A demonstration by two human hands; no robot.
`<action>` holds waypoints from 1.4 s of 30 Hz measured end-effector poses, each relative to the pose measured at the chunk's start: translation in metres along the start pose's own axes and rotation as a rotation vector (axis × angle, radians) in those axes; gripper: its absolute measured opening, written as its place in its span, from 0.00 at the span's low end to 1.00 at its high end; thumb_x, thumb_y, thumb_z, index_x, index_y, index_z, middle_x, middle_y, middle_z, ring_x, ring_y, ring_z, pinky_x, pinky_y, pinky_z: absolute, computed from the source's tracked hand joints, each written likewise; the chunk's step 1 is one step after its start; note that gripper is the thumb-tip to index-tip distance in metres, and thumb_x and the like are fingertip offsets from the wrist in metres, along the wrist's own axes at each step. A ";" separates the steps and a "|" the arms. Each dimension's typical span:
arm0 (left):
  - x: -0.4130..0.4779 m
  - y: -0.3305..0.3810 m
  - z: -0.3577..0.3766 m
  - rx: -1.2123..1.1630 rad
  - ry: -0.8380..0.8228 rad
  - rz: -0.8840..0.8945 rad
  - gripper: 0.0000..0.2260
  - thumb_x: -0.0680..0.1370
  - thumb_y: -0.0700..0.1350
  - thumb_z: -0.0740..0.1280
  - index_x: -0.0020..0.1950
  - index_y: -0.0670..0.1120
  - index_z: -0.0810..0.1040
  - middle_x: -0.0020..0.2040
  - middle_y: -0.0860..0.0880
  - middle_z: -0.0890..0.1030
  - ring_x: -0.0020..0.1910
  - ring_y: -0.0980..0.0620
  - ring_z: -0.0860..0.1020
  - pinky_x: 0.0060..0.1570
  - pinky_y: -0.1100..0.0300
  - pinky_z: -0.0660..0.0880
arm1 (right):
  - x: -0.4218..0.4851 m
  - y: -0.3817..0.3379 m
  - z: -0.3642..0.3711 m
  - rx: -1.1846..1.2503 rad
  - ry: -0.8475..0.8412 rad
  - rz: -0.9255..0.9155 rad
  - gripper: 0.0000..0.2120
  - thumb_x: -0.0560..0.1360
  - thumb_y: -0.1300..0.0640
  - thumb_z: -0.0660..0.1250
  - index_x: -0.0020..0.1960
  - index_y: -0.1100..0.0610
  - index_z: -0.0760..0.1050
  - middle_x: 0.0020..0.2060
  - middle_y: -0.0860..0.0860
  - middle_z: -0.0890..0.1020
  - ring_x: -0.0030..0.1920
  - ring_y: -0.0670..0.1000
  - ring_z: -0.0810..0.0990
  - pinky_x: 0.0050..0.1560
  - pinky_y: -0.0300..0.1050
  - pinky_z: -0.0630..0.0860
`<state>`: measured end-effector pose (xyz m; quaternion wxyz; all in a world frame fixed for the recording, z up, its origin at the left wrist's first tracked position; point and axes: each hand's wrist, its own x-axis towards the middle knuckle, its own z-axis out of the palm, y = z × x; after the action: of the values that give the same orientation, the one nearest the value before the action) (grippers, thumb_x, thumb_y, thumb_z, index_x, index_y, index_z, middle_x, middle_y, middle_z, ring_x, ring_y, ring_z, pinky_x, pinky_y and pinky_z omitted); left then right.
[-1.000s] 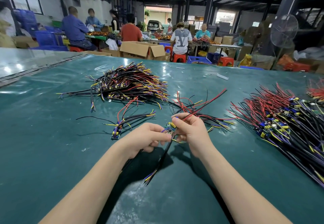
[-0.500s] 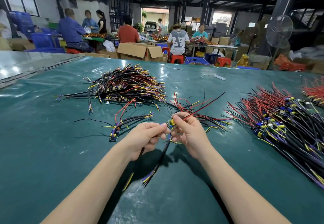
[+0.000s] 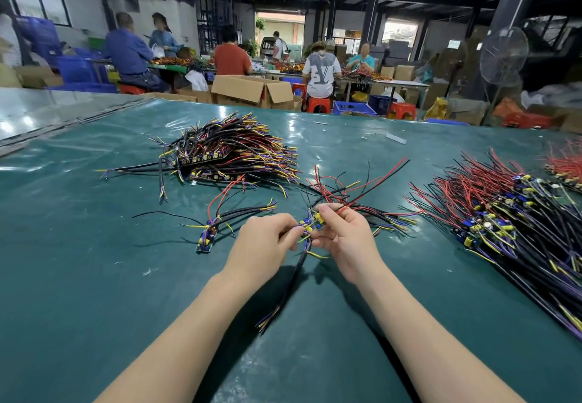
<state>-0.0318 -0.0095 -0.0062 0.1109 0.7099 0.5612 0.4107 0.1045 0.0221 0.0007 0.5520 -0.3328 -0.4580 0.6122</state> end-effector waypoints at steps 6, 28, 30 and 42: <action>0.002 0.008 -0.005 -0.245 -0.354 -0.075 0.14 0.80 0.41 0.60 0.35 0.45 0.77 0.21 0.54 0.75 0.18 0.61 0.66 0.23 0.71 0.61 | 0.000 0.001 0.000 -0.093 -0.008 -0.086 0.07 0.77 0.65 0.60 0.41 0.59 0.72 0.31 0.53 0.72 0.22 0.45 0.73 0.23 0.35 0.71; 0.004 0.011 0.002 -0.061 -0.058 -0.159 0.09 0.78 0.44 0.62 0.41 0.45 0.79 0.29 0.54 0.71 0.33 0.52 0.68 0.33 0.59 0.59 | 0.004 0.008 0.003 -0.082 -0.006 -0.048 0.05 0.78 0.63 0.60 0.43 0.58 0.71 0.31 0.53 0.76 0.26 0.47 0.79 0.27 0.36 0.76; 0.003 0.012 0.001 -0.070 -0.044 -0.133 0.09 0.78 0.43 0.62 0.40 0.46 0.80 0.28 0.54 0.71 0.31 0.55 0.68 0.32 0.61 0.60 | 0.003 0.006 0.002 -0.056 -0.005 -0.034 0.05 0.77 0.63 0.61 0.43 0.59 0.72 0.28 0.51 0.77 0.26 0.48 0.80 0.27 0.36 0.76; 0.004 0.008 0.007 -0.337 -0.005 -0.276 0.09 0.76 0.40 0.63 0.36 0.43 0.78 0.36 0.43 0.77 0.37 0.50 0.70 0.40 0.57 0.65 | 0.003 0.003 0.000 -0.003 -0.038 0.087 0.05 0.75 0.63 0.64 0.41 0.58 0.73 0.27 0.48 0.76 0.24 0.44 0.77 0.25 0.35 0.74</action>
<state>-0.0208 -0.0064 -0.0035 0.2845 0.5988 0.5762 0.4781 0.1032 0.0256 -0.0019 0.5154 -0.3419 -0.4544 0.6411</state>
